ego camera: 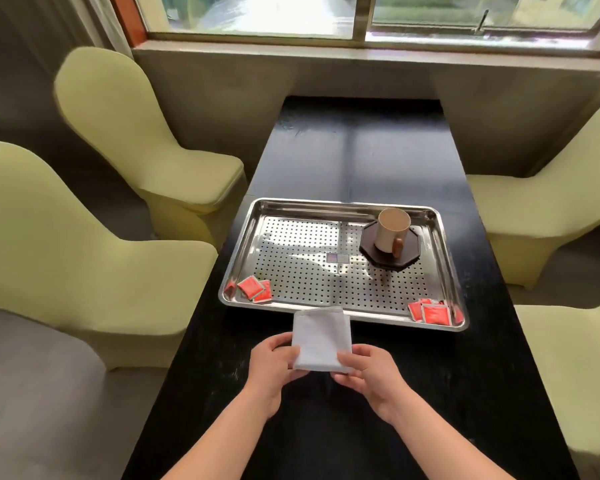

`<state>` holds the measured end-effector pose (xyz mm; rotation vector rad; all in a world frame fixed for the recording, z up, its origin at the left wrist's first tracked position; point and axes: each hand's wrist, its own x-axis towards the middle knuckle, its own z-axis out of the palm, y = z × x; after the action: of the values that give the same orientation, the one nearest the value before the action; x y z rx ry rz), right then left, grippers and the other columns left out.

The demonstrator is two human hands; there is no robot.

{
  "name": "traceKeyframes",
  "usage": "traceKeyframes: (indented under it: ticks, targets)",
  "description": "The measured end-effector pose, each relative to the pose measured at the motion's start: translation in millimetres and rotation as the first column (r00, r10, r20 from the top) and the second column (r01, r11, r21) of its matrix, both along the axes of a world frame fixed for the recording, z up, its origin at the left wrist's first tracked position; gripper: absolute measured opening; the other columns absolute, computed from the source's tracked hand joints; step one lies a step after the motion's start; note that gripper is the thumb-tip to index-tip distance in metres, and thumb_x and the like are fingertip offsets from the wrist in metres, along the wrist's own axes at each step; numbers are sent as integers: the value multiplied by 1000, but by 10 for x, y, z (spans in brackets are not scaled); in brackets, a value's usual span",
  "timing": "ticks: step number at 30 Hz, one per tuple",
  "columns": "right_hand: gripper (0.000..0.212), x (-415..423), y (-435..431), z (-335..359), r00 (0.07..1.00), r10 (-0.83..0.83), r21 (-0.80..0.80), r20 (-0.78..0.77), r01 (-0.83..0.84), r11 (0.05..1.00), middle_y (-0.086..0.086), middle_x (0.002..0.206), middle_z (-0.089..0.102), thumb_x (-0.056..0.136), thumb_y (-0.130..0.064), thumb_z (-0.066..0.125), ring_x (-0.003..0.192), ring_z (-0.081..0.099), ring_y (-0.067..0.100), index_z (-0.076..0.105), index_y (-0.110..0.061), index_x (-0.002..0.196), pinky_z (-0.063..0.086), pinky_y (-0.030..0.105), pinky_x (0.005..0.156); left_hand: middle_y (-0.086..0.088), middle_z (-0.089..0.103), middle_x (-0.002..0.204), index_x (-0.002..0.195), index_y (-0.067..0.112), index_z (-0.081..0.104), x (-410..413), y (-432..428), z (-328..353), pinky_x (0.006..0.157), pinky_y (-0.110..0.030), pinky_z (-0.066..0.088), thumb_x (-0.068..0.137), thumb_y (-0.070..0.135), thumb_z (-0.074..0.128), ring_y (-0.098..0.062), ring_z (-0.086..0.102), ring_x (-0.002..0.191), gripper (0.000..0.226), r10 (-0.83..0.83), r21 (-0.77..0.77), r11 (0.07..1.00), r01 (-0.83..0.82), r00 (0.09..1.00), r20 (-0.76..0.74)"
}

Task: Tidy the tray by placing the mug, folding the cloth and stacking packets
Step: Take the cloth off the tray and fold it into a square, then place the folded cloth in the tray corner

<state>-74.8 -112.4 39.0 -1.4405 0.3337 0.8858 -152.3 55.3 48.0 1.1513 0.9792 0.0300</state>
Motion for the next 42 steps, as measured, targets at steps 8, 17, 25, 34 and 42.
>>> traceKeyframes:
  ticks: [8,17,25,34,42]
  targets:
    - [22,246,775,87,994,-113,-53,7,113,992,19,108,73,90,-5,70,87,77,30,65,-1,111,62,34,69,-11,73,106,110,15,67,383,810,-113,67,-34,62,90,1,64,-26,74,93,25,-57,-99,993,59,998,24]
    - [22,835,1227,92,983,-179,-27,-37,178,984,24,109,71,92,-3,67,74,75,28,62,4,112,61,30,58,5,59,123,128,25,61,691,1374,-450,102,-31,42,91,22,57,-15,49,115,38,-387,788,312,530,829,-404]
    - [17,1518,1895,-80,988,-124,-4,-93,124,992,25,110,65,94,2,60,78,71,34,58,4,111,64,35,59,1,47,136,136,31,49,647,1484,-725,121,-56,12,99,51,37,-20,36,135,44,-367,607,84,790,591,-718]
    - [20,2189,2650,-408,977,-183,12,-113,185,983,23,112,60,98,2,53,88,67,35,57,0,117,63,39,74,9,42,141,138,38,43,559,1510,-889,122,-45,20,100,51,37,-14,25,142,41,-383,684,155,713,681,-624]
    - [13,2478,2996,-526,980,-185,50,-77,189,981,19,113,62,100,1,51,88,68,32,59,-4,109,62,35,67,5,62,113,112,32,68,542,1582,-936,101,-47,51,81,41,74,-21,58,122,33,-458,724,131,677,689,-562]
